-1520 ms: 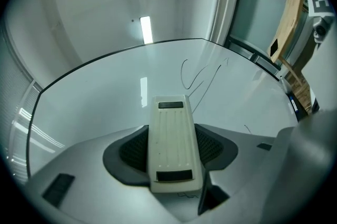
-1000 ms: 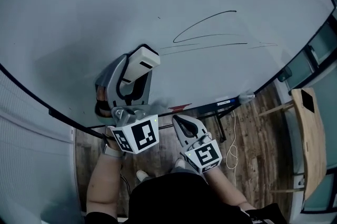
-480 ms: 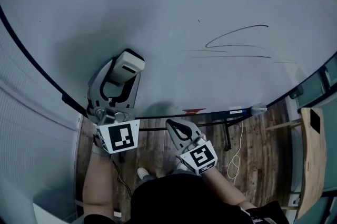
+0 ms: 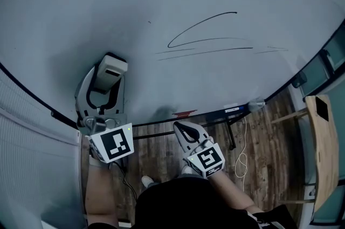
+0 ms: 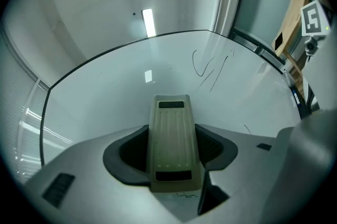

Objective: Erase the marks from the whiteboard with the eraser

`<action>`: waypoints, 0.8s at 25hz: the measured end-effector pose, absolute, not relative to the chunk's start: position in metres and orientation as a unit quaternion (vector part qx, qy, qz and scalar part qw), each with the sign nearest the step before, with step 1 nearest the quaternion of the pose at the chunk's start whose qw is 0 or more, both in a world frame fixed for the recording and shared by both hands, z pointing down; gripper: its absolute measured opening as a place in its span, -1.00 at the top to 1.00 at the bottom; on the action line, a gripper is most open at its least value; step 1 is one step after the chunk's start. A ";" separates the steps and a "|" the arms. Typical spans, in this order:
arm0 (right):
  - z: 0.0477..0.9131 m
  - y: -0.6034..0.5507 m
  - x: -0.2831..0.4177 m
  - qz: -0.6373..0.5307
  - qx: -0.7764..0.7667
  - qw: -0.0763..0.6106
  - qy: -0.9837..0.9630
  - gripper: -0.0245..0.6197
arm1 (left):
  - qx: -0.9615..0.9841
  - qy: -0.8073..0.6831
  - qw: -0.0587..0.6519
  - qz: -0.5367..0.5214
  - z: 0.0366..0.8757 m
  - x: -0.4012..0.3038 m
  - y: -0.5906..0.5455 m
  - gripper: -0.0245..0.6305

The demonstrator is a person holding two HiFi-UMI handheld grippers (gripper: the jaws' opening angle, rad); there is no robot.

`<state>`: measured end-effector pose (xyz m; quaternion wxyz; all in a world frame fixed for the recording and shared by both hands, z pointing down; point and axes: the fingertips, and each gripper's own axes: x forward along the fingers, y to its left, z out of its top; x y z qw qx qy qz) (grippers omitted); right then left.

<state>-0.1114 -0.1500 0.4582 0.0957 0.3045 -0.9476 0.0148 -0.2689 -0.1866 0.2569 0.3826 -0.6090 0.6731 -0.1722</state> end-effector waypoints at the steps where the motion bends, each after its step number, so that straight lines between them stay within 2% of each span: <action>1: 0.457 -0.150 -0.108 0.017 0.307 0.095 -0.947 0.84 | -0.609 0.669 0.390 -0.172 0.251 -0.270 -0.182 0.14; 4: 0.457 -0.157 -0.097 0.021 0.308 0.095 -0.946 0.84 | -0.630 0.653 0.388 -0.161 0.252 -0.260 -0.182 0.13; 9: 0.462 -0.167 -0.074 0.018 0.306 0.092 -0.947 0.84 | -0.642 0.627 0.415 -0.152 0.256 -0.195 -0.213 0.13; 20: 0.443 -0.185 0.013 0.003 0.364 0.076 -0.928 0.84 | -0.631 0.621 0.442 -0.142 0.189 -0.086 -0.252 0.13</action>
